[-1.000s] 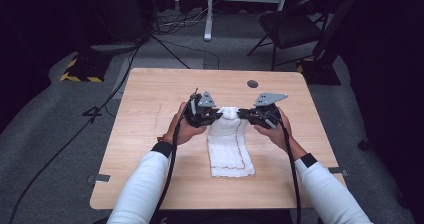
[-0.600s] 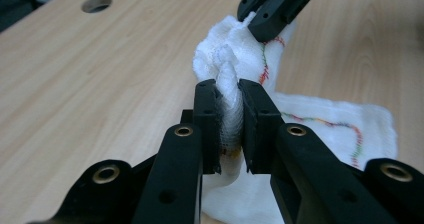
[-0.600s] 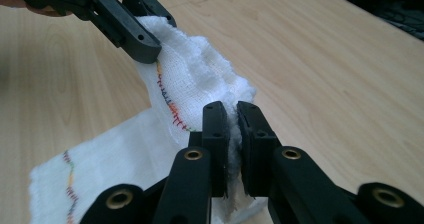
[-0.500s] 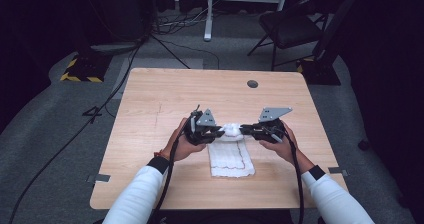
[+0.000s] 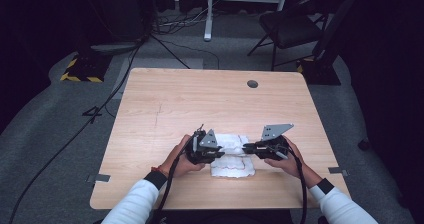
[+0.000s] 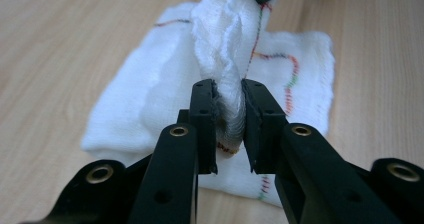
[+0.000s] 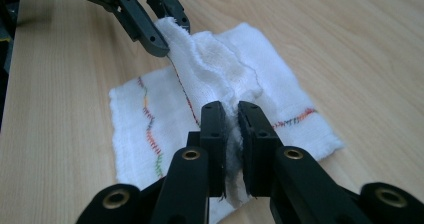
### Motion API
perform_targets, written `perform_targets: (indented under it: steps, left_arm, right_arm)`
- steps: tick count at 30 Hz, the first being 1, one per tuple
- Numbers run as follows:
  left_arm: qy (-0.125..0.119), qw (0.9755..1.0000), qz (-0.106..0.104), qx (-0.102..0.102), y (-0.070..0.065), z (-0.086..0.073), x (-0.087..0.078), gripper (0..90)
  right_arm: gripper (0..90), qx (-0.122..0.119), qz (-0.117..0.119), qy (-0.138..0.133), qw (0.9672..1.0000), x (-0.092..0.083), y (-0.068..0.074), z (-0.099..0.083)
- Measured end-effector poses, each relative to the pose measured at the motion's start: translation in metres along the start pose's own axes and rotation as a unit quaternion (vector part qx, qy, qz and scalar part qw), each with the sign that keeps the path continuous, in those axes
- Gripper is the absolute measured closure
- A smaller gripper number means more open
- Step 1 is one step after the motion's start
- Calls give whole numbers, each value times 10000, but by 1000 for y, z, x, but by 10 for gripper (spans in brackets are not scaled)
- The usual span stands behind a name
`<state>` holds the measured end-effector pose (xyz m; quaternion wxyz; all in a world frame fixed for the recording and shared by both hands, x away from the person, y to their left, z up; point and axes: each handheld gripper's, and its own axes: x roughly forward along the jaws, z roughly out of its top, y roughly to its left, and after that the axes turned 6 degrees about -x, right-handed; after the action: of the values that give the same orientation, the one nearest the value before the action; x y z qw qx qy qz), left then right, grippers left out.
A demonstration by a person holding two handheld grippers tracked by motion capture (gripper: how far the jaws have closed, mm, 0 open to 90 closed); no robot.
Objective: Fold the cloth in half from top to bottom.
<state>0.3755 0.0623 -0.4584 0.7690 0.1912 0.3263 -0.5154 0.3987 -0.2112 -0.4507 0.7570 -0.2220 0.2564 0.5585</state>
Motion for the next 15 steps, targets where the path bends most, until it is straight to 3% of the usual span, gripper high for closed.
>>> perform_targets:
  steps: [6, 15]
  left_arm:
    - [233, 9996, -49, 145, -8, -9, 4, 760]
    - [306, 9994, -107, 98, -13, -21, 0, 694]
  right_arm:
    - [800, -12, 157, 154, 9998, 1, 9, -12]
    - [785, -237, 305, 420, 9984, 2, 22, -24]
